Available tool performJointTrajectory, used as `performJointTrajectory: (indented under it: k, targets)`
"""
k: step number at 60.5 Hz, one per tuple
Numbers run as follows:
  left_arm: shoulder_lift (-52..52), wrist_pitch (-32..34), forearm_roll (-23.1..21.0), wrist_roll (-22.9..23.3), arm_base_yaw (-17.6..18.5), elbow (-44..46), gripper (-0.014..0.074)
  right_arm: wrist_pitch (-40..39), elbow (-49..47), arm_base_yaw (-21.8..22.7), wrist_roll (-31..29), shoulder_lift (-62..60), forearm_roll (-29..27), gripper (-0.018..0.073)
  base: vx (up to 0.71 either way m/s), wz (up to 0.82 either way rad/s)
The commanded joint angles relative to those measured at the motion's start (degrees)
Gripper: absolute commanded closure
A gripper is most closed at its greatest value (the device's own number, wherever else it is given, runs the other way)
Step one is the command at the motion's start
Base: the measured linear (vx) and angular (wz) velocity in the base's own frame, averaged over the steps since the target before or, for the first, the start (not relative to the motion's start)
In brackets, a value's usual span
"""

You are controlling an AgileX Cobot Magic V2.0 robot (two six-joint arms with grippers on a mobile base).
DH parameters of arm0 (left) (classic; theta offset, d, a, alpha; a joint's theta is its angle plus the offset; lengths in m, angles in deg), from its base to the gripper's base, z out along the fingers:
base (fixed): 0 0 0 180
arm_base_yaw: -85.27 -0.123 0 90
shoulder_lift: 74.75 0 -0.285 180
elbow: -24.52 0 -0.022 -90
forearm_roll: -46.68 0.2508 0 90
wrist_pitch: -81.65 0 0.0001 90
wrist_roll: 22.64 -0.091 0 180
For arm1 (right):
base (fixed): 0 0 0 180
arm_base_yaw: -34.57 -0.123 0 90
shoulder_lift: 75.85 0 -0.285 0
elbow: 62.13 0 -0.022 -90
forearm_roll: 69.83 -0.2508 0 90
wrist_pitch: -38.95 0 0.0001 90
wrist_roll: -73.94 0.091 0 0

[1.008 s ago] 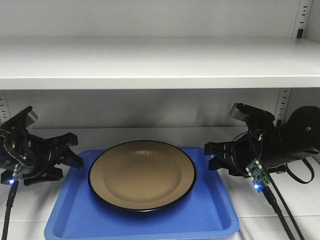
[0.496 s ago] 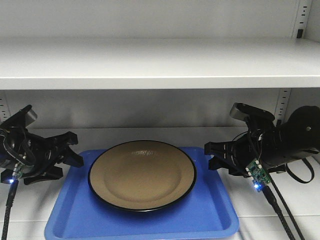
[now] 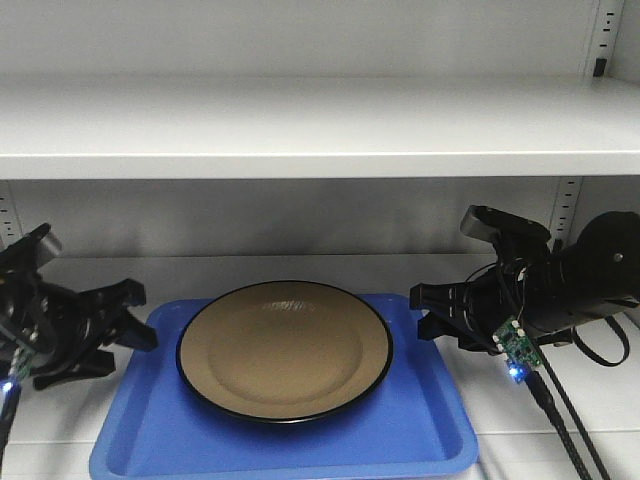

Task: Place disk in tray to left cabinet
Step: 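Lower the tray onto the shelf with both grippers, then open both grippers and withdraw the left gripper from the tray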

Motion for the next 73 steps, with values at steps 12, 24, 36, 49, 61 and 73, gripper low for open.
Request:
performJointTrajectory:
  k: [12, 24, 36, 49, 61, 73]
  targets:
    - [-17.48, 16.41, -0.64, -0.01, -0.24, -13.83, 0.0222, -3.5, -1.87, 0.0, -0.62, -2.74, -0.71, 0.0159, 0.0, 0.0]
    - [-29.63, 24.39, 9.31, 0.26, -0.24, -24.79, 0.0388, -3.5, -1.87, 0.0, -0.62, -2.74, -0.71, 0.0159, 0.0, 0.0]
    - [-38.95, 27.29, 19.76, 0.46, -0.24, -36.46, 0.0549, -3.5, -1.87, 0.0, -0.62, -2.74, -0.73, 0.0159, 0.0, 0.0]
    - [-52.2, 27.27, 26.9, 0.46, -2.43, -45.52, 0.0605, -3.5, -1.87, 0.0, -0.62, -2.74, -0.73, 0.0159, 0.0, 0.0]
    - [-63.58, 27.73, 27.69, 0.46, -6.96, -52.71, 0.0605, -3.5, -1.87, 0.0, -0.62, -2.74, -0.73, 0.0159, 0.0, 0.0]
    - [-74.99, 31.4, 27.8, 0.46, -7.08, -65.05, 0.0604, -3.5, -1.87, 0.0, -0.62, -2.74, -0.73, 0.0159, 0.0, 0.0]
